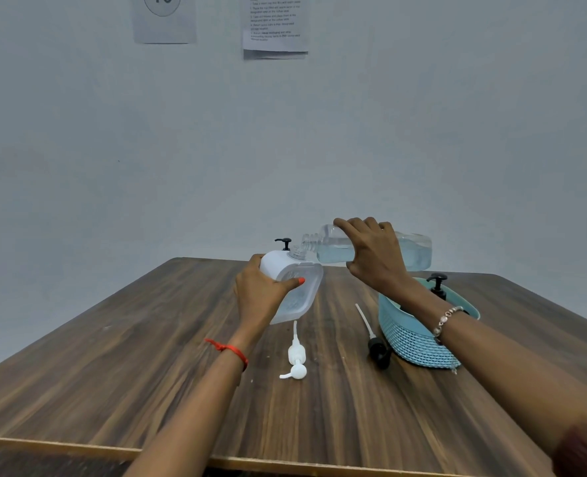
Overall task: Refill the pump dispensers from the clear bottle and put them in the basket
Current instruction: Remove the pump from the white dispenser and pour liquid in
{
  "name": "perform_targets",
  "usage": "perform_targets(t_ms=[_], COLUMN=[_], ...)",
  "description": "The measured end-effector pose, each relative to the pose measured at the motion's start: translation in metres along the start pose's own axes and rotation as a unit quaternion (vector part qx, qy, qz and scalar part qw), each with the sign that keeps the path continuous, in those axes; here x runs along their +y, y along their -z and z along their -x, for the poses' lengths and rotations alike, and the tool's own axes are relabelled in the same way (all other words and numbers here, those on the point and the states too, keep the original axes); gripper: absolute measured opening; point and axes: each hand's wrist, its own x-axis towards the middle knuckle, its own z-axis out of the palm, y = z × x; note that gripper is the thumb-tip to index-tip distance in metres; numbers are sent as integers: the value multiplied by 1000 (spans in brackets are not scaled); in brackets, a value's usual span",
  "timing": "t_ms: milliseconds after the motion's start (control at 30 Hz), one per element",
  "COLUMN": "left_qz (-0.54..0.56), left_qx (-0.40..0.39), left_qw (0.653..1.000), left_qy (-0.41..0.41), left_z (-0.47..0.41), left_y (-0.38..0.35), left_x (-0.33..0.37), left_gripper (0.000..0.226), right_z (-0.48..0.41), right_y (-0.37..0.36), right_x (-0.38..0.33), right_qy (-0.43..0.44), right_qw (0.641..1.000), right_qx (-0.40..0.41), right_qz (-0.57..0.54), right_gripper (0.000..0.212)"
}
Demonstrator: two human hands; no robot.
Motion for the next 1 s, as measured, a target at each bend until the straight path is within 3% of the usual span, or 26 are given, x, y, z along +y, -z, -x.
perform_targets(t_ms=[567, 867, 1000], left_qz=[16, 52, 71], left_qx=[4, -5, -7], left_qw=[1000, 998, 997], left_qy=[9, 27, 39], left_z=[0, -3, -7], left_y=[-1, 1, 4], left_x=[-3, -6, -11], left_gripper=[59, 56, 55], right_z=[2, -6, -13], right_y=[-3, -1, 3], right_x=[1, -7, -7], right_qy=[-3, -78, -179], right_qw=[1000, 990, 950], right_qx=[-2, -37, -53], right_qz=[-11, -109, -251], right_gripper=[74, 71, 71])
